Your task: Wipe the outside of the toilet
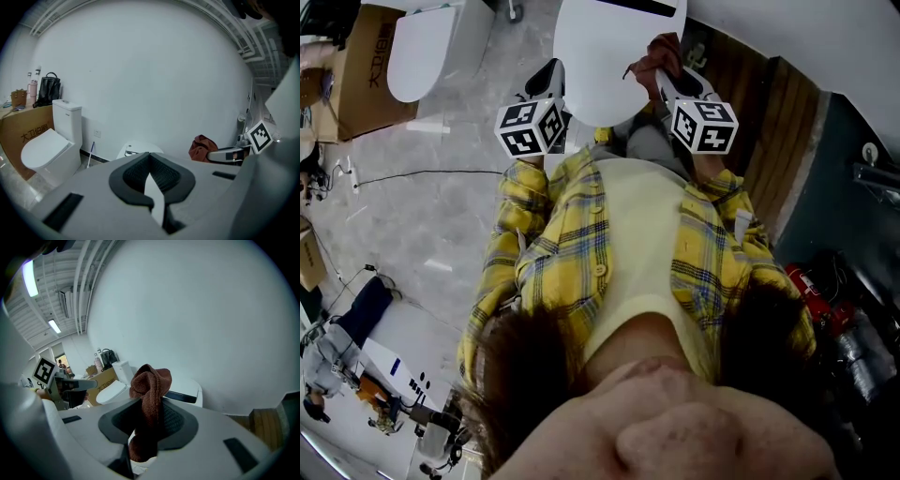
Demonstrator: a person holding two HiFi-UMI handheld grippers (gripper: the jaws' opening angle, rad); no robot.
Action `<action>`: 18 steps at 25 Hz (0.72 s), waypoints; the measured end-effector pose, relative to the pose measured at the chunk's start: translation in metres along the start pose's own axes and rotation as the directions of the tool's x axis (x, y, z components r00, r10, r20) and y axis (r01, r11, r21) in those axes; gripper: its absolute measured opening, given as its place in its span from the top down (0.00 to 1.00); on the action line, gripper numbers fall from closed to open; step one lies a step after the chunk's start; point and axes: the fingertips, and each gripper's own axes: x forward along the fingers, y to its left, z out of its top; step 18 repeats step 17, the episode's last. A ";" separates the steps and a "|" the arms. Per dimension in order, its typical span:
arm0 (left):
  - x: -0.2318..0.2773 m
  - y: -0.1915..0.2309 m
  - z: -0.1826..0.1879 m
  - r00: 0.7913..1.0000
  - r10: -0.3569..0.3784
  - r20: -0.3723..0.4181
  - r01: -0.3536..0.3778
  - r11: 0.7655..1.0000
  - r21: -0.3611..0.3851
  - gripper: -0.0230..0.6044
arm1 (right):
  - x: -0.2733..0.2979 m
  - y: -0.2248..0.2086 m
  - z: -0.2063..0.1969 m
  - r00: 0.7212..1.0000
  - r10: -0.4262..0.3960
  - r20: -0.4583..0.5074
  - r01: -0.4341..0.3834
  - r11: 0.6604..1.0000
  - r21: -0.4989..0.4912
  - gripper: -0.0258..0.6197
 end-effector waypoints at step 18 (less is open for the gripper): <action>-0.060 0.005 -0.016 0.998 0.059 0.034 -0.059 0.998 -0.016 0.95 | -0.035 0.028 -0.008 0.999 -0.003 0.037 0.004 1.000 -0.019 0.78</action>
